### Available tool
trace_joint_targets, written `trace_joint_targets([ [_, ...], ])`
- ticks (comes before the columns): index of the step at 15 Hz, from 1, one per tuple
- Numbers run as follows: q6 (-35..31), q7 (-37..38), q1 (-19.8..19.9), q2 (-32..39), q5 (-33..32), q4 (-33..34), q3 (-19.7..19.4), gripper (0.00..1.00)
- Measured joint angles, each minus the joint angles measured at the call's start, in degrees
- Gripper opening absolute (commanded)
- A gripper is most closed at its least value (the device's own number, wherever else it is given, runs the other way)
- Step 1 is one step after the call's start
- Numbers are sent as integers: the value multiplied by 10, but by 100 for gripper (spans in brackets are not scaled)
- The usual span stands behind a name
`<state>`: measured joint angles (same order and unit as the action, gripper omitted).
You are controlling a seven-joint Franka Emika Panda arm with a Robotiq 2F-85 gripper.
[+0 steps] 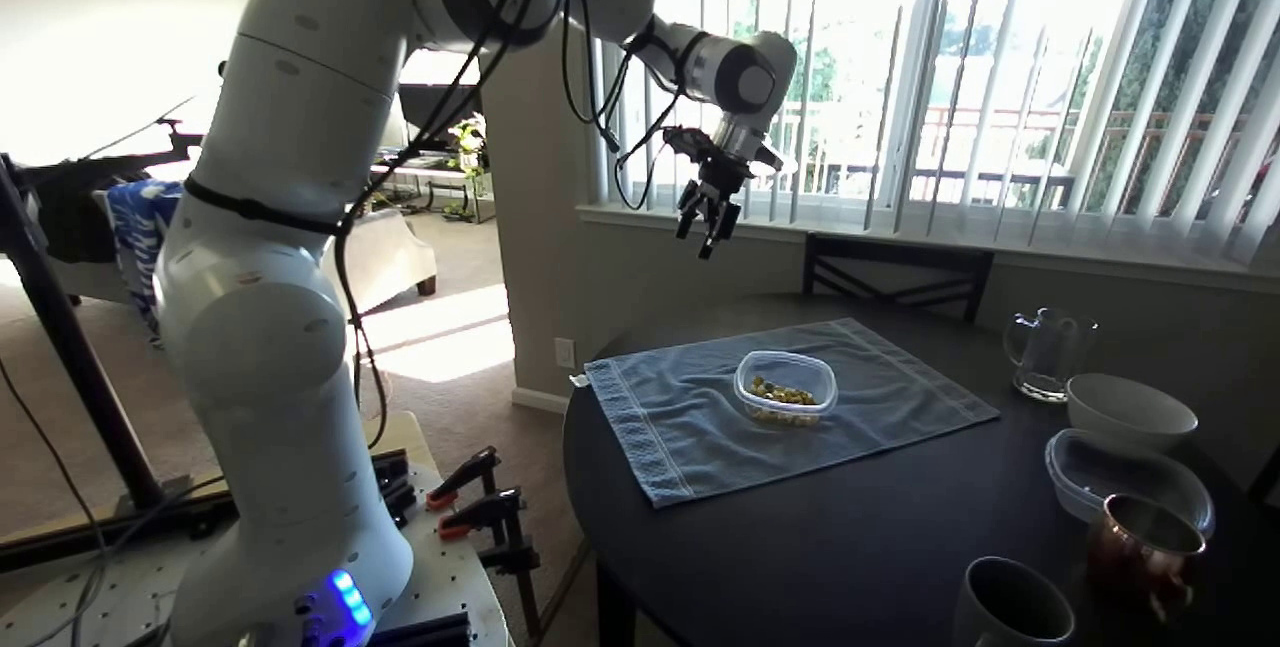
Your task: Pour the contents in the clear bowl onto the blue towel.
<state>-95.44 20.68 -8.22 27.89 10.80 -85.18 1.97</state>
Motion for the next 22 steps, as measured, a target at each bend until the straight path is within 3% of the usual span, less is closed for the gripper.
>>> trace_joint_targets([
  [3, -1, 36, -1, 33, 5, 31, 0, 100],
  [10, -68, 210, -1, 271, 68, 235, -4, 100],
  [13, -93, 277, 9, 343, 80, 315, -6, 100],
  [17, -120, 353, 16, 382, 65, 390, -24, 100],
  [22, -111, 388, 9, 404, -5, 441, -63, 100],
])
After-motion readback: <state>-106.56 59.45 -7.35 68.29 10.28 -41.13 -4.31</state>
